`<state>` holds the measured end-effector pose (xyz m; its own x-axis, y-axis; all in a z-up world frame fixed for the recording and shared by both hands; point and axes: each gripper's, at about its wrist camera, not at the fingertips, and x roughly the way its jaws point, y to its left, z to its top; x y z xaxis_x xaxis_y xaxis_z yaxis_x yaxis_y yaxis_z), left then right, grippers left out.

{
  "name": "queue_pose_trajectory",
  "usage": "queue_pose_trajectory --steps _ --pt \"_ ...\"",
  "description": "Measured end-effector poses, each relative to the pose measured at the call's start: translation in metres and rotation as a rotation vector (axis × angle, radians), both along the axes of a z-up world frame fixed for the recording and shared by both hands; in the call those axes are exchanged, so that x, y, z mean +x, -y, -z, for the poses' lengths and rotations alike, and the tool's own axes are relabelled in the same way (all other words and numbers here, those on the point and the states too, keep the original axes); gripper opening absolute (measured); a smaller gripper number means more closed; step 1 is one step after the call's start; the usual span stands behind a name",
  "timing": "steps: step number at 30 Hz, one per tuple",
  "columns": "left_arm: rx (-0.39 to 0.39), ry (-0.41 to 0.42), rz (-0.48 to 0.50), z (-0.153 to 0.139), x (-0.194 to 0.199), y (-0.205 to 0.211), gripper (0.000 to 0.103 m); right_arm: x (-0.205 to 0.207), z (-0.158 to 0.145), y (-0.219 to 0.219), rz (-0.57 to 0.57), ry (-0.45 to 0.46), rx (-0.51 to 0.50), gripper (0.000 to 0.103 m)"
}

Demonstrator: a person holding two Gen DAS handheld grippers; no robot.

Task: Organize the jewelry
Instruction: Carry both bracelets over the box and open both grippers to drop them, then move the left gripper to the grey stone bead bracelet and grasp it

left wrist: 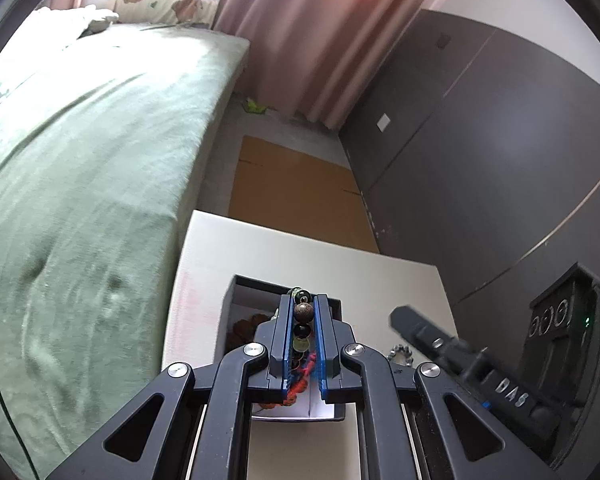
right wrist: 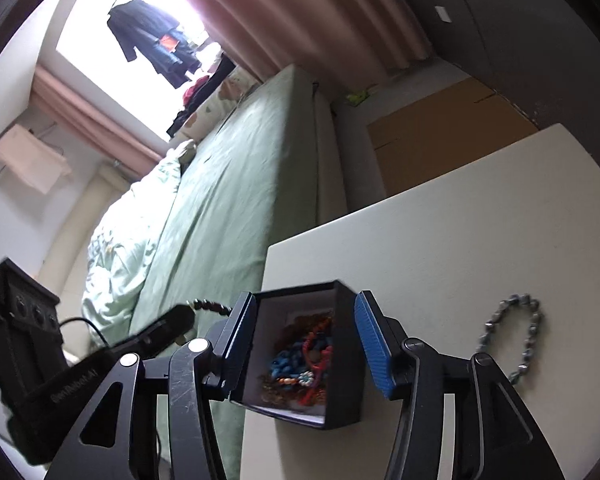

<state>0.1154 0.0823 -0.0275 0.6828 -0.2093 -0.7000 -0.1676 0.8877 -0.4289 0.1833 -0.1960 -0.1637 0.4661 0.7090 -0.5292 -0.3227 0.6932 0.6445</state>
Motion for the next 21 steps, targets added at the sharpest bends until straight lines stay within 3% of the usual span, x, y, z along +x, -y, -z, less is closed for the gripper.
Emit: queue_pose_trajectory --steps 9,12,14,16,21 --pt "0.043 -0.078 0.040 0.013 0.010 0.020 0.011 0.002 0.003 0.031 0.064 -0.046 -0.011 0.053" --pt "0.058 -0.102 0.050 0.018 0.011 0.025 0.029 -0.002 0.002 0.037 0.068 -0.050 -0.017 0.053" --pt "0.048 -0.102 0.036 0.020 0.008 0.025 0.055 -0.003 0.001 0.043 0.077 -0.051 -0.023 0.053" --pt "0.049 -0.089 0.022 0.019 0.005 0.026 0.060 -0.005 0.002 0.053 0.087 -0.051 -0.031 0.053" --pt "0.058 -0.089 0.031 0.018 0.001 0.036 0.060 -0.012 0.001 0.081 0.131 -0.058 -0.042 0.053"
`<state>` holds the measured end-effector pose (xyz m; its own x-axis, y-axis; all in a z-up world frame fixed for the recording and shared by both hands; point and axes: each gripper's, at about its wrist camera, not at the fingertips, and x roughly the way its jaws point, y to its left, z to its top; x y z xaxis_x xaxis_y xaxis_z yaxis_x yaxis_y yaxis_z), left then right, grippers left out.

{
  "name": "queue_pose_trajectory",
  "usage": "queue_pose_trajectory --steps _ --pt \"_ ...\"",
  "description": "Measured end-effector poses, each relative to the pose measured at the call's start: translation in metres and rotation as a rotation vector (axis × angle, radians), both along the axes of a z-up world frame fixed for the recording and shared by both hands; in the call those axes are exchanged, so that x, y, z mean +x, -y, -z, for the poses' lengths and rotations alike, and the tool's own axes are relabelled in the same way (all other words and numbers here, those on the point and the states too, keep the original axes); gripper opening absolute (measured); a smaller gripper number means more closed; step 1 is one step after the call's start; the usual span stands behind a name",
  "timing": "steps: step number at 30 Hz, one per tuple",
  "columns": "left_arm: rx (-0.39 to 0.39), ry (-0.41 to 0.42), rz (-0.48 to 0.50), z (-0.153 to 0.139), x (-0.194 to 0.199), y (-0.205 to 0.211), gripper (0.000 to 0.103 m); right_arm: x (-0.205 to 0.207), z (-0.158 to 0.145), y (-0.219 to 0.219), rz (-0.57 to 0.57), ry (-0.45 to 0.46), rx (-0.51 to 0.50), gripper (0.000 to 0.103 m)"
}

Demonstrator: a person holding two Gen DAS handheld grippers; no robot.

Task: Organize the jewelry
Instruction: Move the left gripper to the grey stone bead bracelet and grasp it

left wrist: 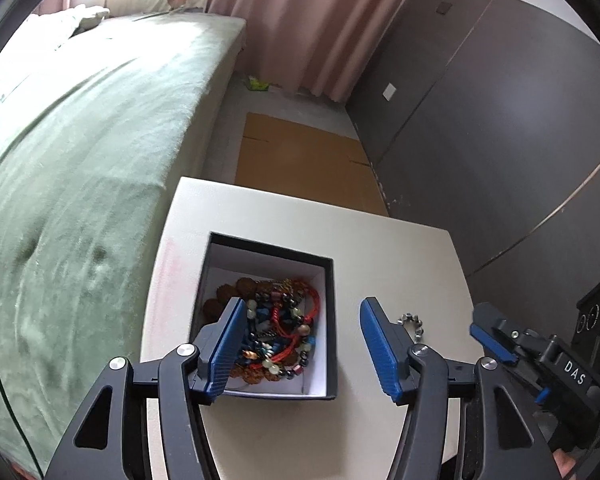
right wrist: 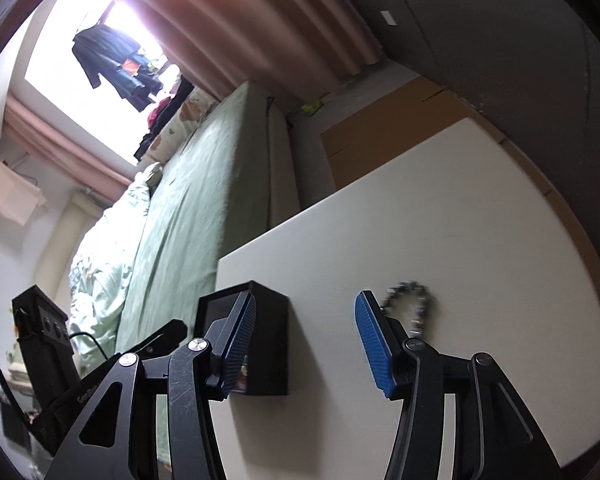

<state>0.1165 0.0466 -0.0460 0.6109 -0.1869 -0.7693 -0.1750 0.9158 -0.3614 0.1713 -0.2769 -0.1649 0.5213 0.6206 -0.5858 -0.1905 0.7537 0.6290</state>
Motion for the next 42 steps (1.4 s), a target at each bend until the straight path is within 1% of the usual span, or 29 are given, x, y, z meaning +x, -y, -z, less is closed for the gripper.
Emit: queue_pose_trajectory --steps 4,8,12,14,19,24,26,30,33,35,37,40,42 --pt "0.008 0.006 0.031 -0.002 -0.001 0.015 0.060 -0.003 0.002 0.022 0.033 -0.019 -0.023 0.053" --pt "0.015 0.014 0.064 -0.002 -0.001 0.033 0.060 -0.005 0.011 0.044 0.065 -0.068 -0.055 0.053" --pt "0.044 0.017 0.100 -0.001 0.001 0.056 0.060 -0.002 0.020 0.061 0.088 -0.124 -0.057 0.053" --pt "0.037 0.026 0.125 0.000 0.003 0.065 0.060 -0.001 0.024 0.069 0.099 -0.145 -0.054 0.053" --pt "0.065 0.030 0.174 0.003 0.008 0.090 0.060 0.000 0.028 0.084 0.119 -0.171 -0.048 0.053" --pt "0.086 0.008 0.225 0.015 0.017 0.116 0.060 0.002 0.034 0.096 0.139 -0.201 -0.040 0.053" --pt "0.108 -0.005 0.231 0.020 0.021 0.123 0.060 0.003 0.034 0.099 0.149 -0.206 -0.039 0.053" --pt "0.136 -0.027 0.249 0.032 0.032 0.136 0.059 0.007 0.035 0.110 0.167 -0.217 0.002 0.053" --pt "0.148 -0.046 0.253 0.043 0.038 0.141 0.056 0.008 0.038 0.117 0.185 -0.223 0.015 0.053" --pt "0.160 -0.063 0.252 0.049 0.042 0.144 0.051 0.010 0.039 0.121 0.197 -0.227 0.018 0.053" --pt "0.178 -0.077 0.258 0.056 0.046 0.149 0.050 0.012 0.040 0.124 0.207 -0.233 0.025 0.053" --pt "0.222 -0.100 0.266 0.067 0.053 0.156 0.050 0.015 0.040 0.125 0.218 -0.237 0.001 0.053" --pt "0.235 -0.114 0.272 0.074 0.056 0.159 0.050 0.017 0.039 0.122 0.211 -0.237 -0.023 0.053"
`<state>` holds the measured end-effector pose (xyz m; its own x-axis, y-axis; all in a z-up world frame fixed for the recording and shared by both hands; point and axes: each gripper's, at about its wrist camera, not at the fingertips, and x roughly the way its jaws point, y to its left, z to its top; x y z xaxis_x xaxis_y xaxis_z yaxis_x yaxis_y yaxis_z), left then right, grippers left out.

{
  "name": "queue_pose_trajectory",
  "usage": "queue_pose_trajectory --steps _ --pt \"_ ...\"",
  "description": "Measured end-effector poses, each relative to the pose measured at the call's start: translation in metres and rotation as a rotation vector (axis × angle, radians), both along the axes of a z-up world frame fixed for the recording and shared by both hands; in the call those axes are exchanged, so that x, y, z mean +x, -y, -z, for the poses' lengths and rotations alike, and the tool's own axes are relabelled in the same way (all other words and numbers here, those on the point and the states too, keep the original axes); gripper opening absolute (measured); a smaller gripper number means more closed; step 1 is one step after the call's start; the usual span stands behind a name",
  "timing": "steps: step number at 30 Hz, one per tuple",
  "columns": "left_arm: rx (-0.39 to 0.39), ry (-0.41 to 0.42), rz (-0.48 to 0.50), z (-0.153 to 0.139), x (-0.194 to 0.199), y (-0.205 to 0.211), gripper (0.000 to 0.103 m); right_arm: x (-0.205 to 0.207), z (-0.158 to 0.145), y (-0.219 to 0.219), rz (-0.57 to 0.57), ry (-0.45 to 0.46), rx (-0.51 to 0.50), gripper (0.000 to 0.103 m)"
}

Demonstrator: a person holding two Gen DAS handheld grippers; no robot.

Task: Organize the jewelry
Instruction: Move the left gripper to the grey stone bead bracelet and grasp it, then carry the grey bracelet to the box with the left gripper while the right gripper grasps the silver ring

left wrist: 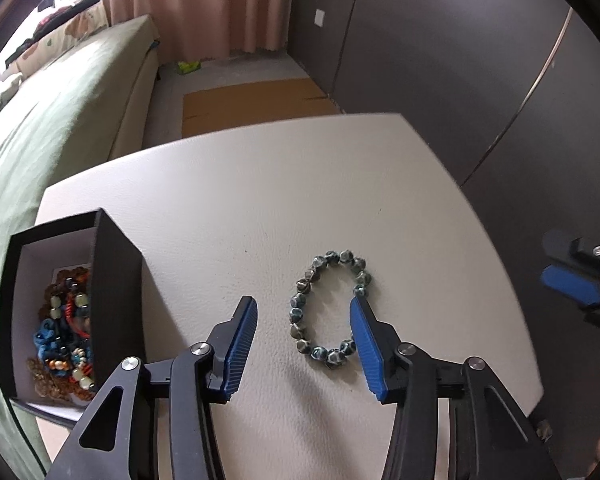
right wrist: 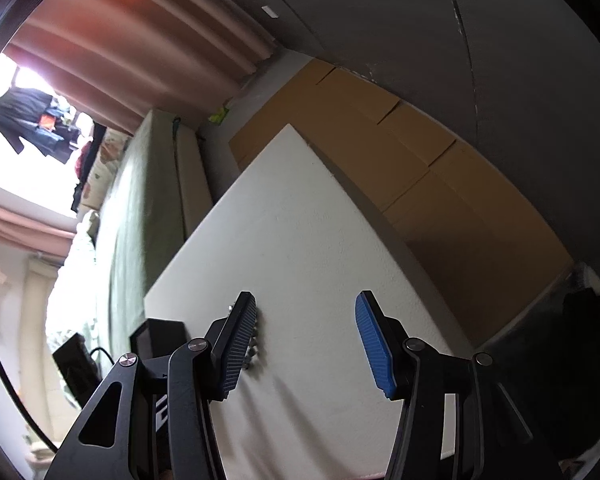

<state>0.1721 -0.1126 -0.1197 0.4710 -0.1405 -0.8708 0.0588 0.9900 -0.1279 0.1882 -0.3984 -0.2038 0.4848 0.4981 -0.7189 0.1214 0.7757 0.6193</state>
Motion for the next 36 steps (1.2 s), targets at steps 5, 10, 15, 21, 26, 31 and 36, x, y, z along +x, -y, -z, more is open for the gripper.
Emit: queue_pose_trajectory --steps 5,10,15,21,26,31,36 --pt "0.040 -0.024 0.004 0.014 0.006 0.007 0.041 0.000 -0.007 -0.009 -0.035 0.018 -0.026 0.053" --pt "0.074 -0.008 0.010 0.018 0.007 0.012 0.036 0.002 -0.008 -0.015 -0.057 0.020 -0.064 0.053" --pt "0.058 -0.013 0.000 0.016 0.004 0.007 0.009 0.002 -0.007 -0.021 -0.087 0.014 -0.111 0.053" --pt "-0.030 0.040 -0.018 -0.009 -0.006 -0.010 0.009 -0.003 -0.005 -0.027 -0.110 0.012 -0.149 0.053" --pt "-0.098 0.085 -0.033 -0.031 -0.015 -0.023 0.009 -0.004 -0.004 -0.035 -0.132 0.018 -0.171 0.053" --pt "-0.141 0.116 -0.042 -0.047 -0.023 -0.034 0.009 -0.004 0.001 -0.048 -0.180 0.017 -0.185 0.053" --pt "-0.174 0.140 -0.068 -0.060 -0.032 -0.055 0.009 -0.003 0.007 -0.072 -0.270 0.018 -0.194 0.053"
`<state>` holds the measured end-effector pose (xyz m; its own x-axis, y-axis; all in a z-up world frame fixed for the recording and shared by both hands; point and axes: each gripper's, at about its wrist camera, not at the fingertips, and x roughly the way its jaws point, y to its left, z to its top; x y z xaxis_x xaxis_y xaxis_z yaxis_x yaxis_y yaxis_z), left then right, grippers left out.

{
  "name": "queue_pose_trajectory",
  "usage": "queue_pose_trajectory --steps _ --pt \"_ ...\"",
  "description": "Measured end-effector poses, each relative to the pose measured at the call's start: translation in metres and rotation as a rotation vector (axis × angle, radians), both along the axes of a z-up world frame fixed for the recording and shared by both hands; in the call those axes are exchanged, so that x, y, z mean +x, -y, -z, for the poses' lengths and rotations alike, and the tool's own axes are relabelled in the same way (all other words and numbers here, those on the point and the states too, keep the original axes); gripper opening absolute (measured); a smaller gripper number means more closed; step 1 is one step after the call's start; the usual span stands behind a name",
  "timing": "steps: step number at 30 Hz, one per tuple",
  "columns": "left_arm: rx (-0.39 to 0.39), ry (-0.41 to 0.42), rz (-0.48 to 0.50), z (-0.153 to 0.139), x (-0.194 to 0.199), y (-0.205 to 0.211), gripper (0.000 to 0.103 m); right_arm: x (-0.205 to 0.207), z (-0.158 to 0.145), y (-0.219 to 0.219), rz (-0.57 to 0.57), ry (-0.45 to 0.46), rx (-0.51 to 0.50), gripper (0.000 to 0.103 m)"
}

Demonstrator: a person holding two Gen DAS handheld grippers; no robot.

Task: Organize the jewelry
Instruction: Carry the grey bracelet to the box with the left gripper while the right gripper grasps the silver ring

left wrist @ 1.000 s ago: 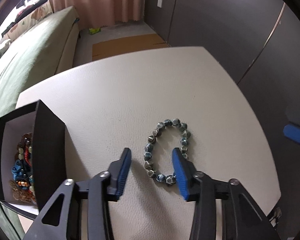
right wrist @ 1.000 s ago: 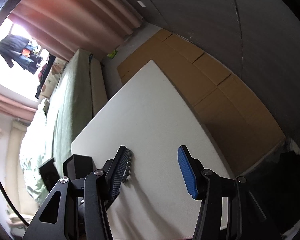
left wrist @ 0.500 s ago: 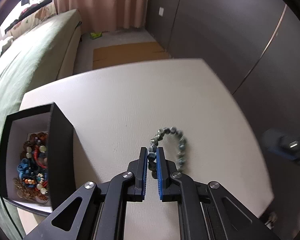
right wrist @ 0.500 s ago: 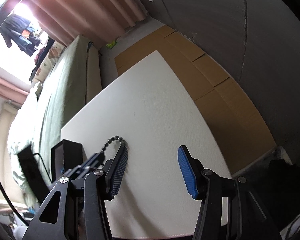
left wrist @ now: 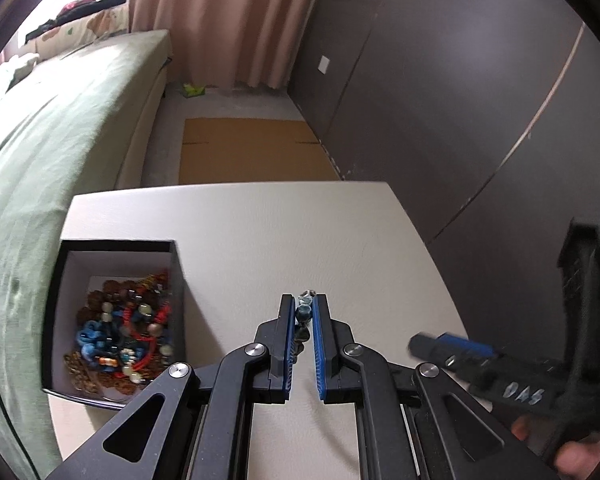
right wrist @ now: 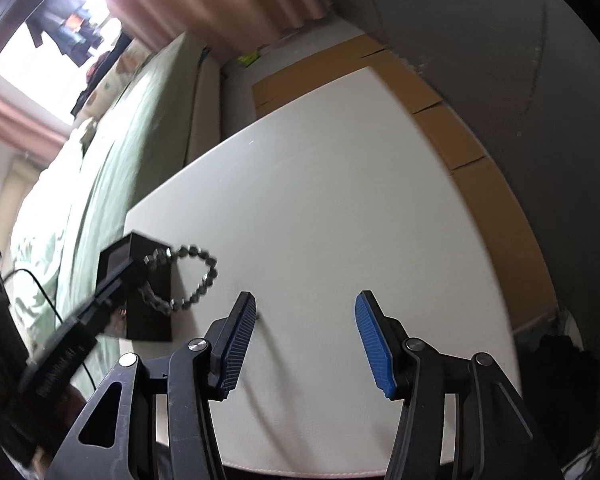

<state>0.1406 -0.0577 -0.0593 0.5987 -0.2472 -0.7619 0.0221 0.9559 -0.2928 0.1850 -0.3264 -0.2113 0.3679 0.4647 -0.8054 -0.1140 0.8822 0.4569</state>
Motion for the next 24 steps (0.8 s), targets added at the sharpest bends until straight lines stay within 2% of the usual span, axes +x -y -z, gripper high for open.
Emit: queue_pose_trajectory --steps 9,11,13,15,24 --pt "-0.053 0.027 -0.060 -0.018 -0.011 -0.039 0.009 -0.002 0.010 -0.040 -0.108 0.009 -0.082 0.052" --pt "-0.076 0.026 -0.068 -0.019 -0.012 -0.048 0.008 -0.003 0.011 -0.048 -0.132 0.015 -0.103 0.045" --pt "-0.086 0.030 -0.078 -0.023 -0.013 -0.055 0.008 -0.004 0.013 -0.057 -0.155 0.019 -0.127 0.033" --pt "-0.099 0.043 -0.087 -0.028 -0.016 -0.063 0.008 -0.004 0.015 -0.064 -0.176 0.025 -0.158 0.026" --pt "-0.130 0.068 -0.112 -0.039 -0.024 -0.083 0.008 -0.007 0.025 -0.084 -0.199 0.044 -0.282 0.022"
